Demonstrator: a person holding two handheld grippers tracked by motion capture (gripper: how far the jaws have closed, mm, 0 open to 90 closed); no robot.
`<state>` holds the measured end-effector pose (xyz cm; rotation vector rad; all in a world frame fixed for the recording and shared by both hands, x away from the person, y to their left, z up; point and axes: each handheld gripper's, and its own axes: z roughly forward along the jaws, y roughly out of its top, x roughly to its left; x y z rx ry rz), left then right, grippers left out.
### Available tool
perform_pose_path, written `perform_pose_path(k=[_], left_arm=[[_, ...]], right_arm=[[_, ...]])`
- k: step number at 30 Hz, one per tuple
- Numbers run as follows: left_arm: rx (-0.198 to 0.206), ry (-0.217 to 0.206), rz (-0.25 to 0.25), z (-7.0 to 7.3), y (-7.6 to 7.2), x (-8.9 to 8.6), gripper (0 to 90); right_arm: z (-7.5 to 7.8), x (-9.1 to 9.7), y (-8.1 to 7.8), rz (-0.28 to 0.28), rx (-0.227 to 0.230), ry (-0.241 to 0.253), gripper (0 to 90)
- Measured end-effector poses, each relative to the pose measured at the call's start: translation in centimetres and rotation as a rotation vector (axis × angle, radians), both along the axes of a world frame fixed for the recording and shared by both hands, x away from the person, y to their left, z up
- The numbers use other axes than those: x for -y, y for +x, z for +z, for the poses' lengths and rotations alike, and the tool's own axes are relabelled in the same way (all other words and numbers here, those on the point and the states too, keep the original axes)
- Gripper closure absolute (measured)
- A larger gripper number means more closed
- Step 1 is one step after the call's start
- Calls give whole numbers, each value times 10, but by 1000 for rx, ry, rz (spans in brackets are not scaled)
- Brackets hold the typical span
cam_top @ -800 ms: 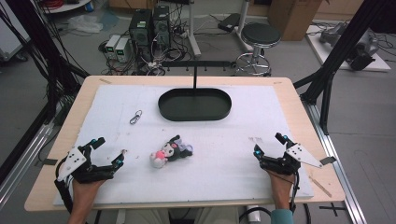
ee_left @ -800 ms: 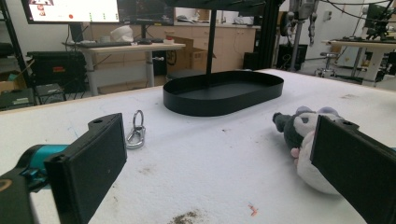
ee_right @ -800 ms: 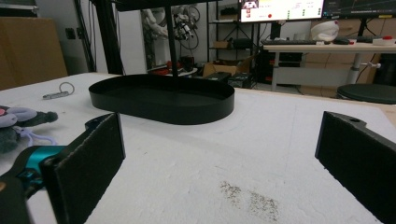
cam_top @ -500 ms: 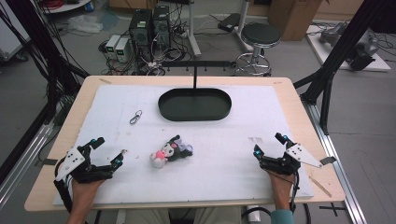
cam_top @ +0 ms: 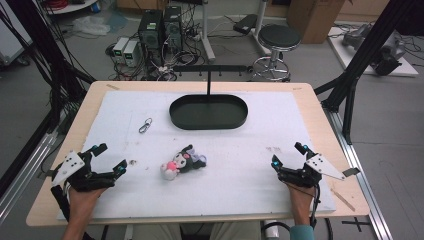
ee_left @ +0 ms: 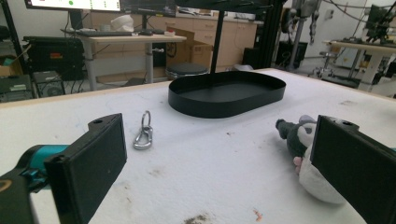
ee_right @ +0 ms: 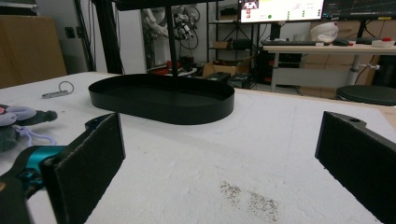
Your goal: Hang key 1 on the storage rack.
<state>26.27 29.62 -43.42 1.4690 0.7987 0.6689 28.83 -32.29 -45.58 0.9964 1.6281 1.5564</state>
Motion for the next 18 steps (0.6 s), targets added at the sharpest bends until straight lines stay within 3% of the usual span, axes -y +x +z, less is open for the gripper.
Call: perform_pose_path(k=[7, 10, 18], left_arm=[[-12, 81, -44, 29, 3, 4, 42], [-25, 137, -61, 41, 6, 10, 42], [-69, 225, -121, 65, 17, 29, 42]], right_arm=[[0, 0, 0, 2, 6, 1, 7], [0, 0, 0, 1, 6, -1, 7], [0, 0, 0, -2, 2, 3, 7]])
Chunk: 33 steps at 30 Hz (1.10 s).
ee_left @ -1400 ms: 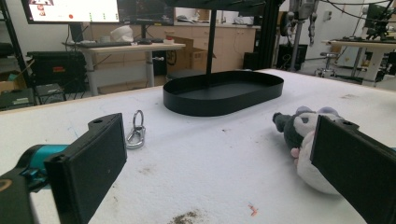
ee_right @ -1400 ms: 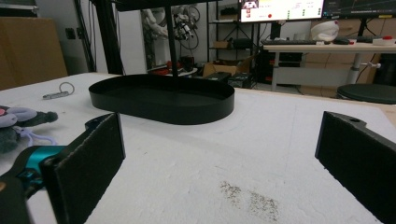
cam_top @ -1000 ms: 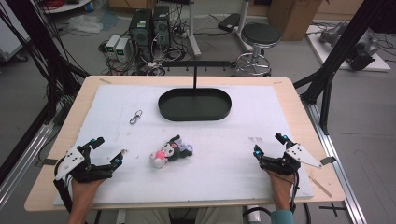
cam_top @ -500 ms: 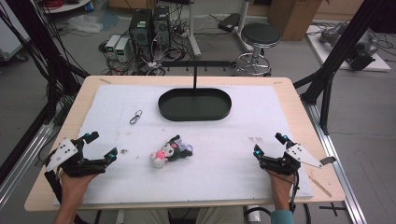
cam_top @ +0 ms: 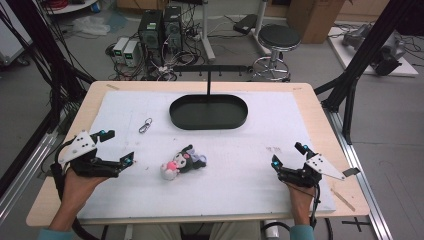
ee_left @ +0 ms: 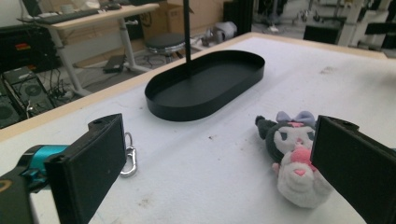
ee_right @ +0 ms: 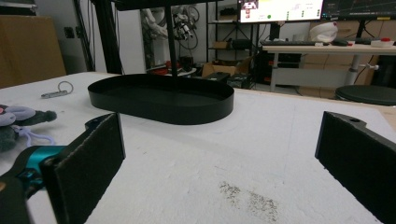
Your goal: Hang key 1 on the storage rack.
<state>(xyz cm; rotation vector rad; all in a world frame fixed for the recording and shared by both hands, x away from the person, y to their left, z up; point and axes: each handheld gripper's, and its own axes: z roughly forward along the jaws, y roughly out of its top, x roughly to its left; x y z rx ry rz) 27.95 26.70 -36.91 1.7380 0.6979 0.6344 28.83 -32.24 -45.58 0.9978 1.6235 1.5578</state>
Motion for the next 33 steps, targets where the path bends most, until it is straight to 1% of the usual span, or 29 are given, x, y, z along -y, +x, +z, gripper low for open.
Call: perform_pose_path(k=[3, 4, 5, 7, 8, 9, 10, 11, 12, 14, 16, 17, 18, 19, 20, 22, 25, 28, 33], left_arm=[[-24, 36, -25, 8, 3, 8, 42], [-40, 60, -41, 12, 6, 13, 42], [-40, 60, -41, 12, 6, 13, 42], [-60, 93, -58, 16, 9, 18, 42], [-70, 115, -65, 18, 10, 21, 42], [-79, 146, -72, 22, 13, 26, 42], [-79, 146, -72, 22, 13, 26, 42], [-88, 160, -76, 25, 15, 30, 42], [-88, 160, -76, 25, 15, 30, 42], [-103, 172, -78, 27, 18, 33, 42], [-120, 195, -85, 28, 21, 37, 42], [-144, 219, -95, 27, 23, 42, 42], [-144, 219, -95, 27, 23, 42, 42], [-168, 245, -111, 27, 25, 47, 42], [-168, 245, -111, 27, 25, 47, 42], [-171, 264, -119, 27, 26, 52, 42], [-171, 259, -125, 29, 28, 57, 42], [-189, 269, -131, 28, 31, 63, 42], [-226, 316, -151, 24, 34, 76, 42]], right_arm=[[0, 0, 0, 1, 6, -4, 7], [0, 0, 0, 1, 6, -4, 7], [0, 0, 0, 1, 6, -4, 7], [0, 0, 0, 1, 1, -1, 7], [0, 0, 0, 1, 1, 1, 7], [0, 0, 0, -1, 0, -1, 7], [0, 0, 0, -1, 0, -1, 7], [0, 0, 0, 0, 1, -2, 7], [0, 0, 0, 0, 1, -2, 7], [0, 0, 0, 2, 0, 2, 7], [0, 0, 0, 2, 0, 1, 7], [0, 0, 0, 3, 1, 1, 7], [0, 0, 0, 1, 0, 1, 7], [0, 0, 0, 2, 1, 1, 7], [0, 0, 0, 2, 0, 1, 7], [0, 0, 0, 1, -2, 0, 7], [0, 0, 0, 0, -4, 0, 7], [0, 0, 0, -1, -3, -1, 7], [0, 0, 0, 1, -4, 2, 7]])
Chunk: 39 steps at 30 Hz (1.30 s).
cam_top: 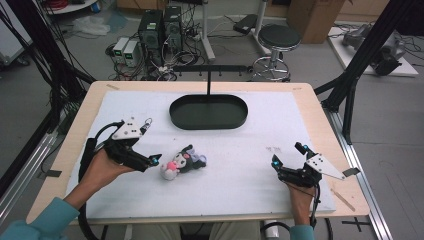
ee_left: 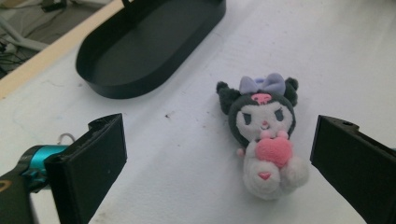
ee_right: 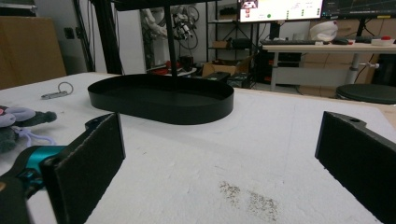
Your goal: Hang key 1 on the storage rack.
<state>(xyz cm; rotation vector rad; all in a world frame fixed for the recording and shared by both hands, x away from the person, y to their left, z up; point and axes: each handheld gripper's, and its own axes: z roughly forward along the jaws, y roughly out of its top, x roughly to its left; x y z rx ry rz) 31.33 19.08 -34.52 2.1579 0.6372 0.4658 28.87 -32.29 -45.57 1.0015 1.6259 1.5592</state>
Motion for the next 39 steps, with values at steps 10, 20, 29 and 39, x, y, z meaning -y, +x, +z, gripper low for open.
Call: perform_pose_path(k=[10, 20, 29, 39], left_arm=[[-62, 82, -29, -12, 4, 22, 42], [-120, 164, -76, -30, 7, 46, 42], [-194, 217, -61, -41, 13, 56, 42], [-266, 293, -40, -51, 17, 59, 42]], right_arm=[[0, 0, 0, -2, -1, -1, 7], [0, -1, 0, -1, 1, -3, 7], [0, -1, 0, -2, 1, -4, 7], [0, -1, 0, 0, 1, -3, 7]])
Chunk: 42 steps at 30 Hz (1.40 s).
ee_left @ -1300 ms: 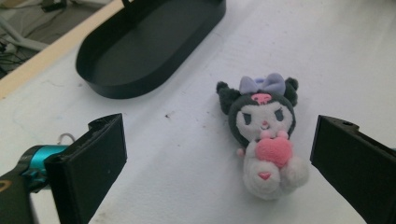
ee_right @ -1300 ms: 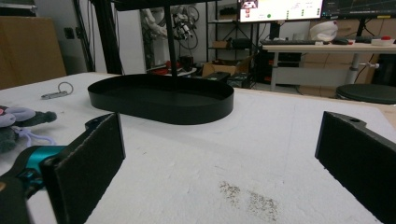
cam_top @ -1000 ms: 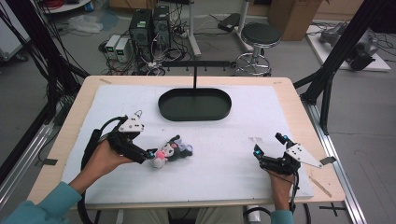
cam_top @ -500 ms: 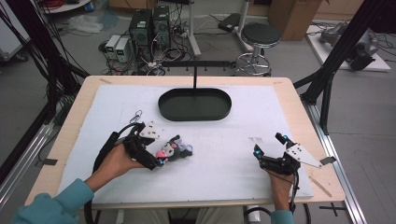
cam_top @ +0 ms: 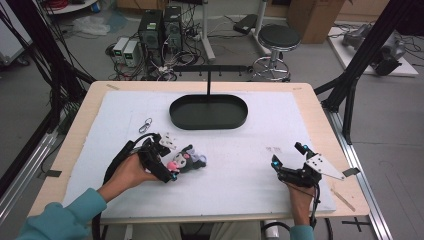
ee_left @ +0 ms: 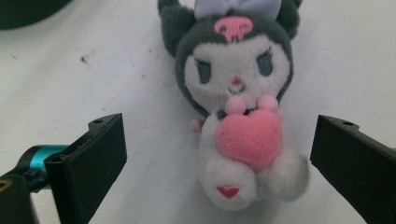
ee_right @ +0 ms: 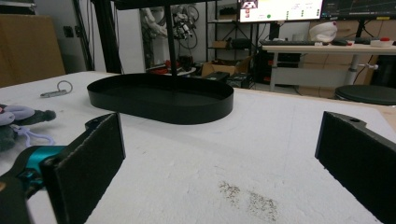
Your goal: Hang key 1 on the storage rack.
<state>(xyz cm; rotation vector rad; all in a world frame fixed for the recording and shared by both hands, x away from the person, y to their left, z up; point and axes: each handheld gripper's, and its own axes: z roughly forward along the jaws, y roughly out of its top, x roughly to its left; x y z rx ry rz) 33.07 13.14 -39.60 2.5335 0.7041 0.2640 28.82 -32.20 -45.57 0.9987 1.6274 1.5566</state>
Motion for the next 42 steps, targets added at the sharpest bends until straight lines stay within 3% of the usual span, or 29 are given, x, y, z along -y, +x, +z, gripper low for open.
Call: perform_pose_path(k=[11, 14, 21, 29, 37, 42], left_arm=[[-41, 63, -19, -8, -1, 8, 47], [-48, 58, -11, -8, 1, 9, 120], [-58, 79, -4, -9, 3, 9, 145], [-92, 84, -15, -11, 2, 10, 267], [-111, 81, -14, -10, 1, 11, 448], [-112, 80, -8, -9, 2, 10, 485]], right_arm=[[0, 0, 0, 1, -1, 0, 7], [0, 0, 1, -1, 6, -3, 7], [0, 0, 0, -1, 1, 2, 7], [0, 0, 1, 0, 5, -3, 7], [0, 0, 0, 0, 4, -1, 7], [0, 0, 1, 2, 5, -2, 7]])
